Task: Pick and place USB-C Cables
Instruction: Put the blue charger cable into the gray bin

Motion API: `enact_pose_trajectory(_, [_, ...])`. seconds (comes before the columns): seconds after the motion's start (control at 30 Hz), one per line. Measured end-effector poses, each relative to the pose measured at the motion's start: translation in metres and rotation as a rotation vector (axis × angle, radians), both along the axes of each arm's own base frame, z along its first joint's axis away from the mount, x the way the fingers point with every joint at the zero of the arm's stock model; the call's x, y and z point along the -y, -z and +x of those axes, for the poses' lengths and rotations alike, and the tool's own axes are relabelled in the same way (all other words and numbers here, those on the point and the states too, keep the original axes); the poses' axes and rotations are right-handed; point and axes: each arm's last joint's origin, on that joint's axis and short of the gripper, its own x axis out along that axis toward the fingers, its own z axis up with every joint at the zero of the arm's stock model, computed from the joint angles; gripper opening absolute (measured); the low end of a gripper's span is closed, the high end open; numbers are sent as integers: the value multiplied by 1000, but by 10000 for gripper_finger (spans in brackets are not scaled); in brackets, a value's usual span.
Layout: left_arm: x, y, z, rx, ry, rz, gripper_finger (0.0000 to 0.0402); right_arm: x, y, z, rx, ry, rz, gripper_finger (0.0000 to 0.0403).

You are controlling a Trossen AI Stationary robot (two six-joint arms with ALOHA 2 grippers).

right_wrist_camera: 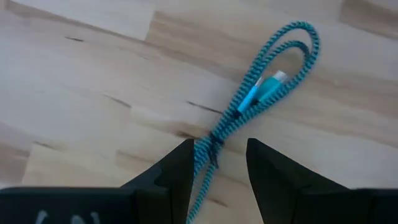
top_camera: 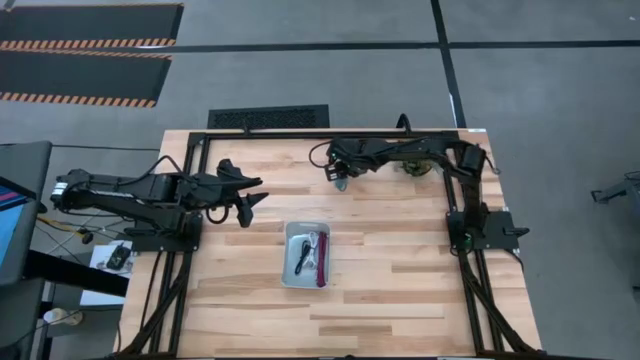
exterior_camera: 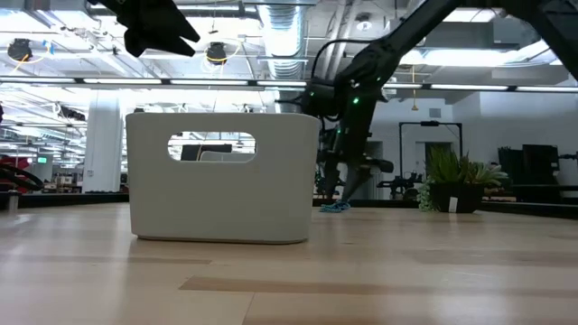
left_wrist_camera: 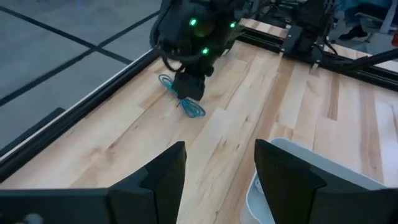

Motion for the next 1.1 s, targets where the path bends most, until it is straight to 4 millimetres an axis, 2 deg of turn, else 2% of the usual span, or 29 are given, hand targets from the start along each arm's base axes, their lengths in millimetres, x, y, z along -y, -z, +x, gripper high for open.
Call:
enact_pose_trajectory(0.23, [0, -2, 1, 19, 1, -1, 179, 9, 11, 9, -36, -3, 69, 169])
enact_pose_trajectory(0.33, [0, -1, 1, 18, 1, -1, 179, 11, 15, 8, -47, -3, 97, 157])
enact_pose_trajectory(0.73, [0, -1, 1, 17, 2, -1, 179, 8, 16, 2, -127, -53, 124, 14])
enact_pose_trajectory(0.9, [0, -1, 1, 17, 2, -2, 179, 5, 16, 2, -144, -93, 118, 12])
enact_pose_trajectory(1.1, [0, -1, 1, 18, 2, -2, 179, 0, 2, -1, -128, -136, 131, 5])
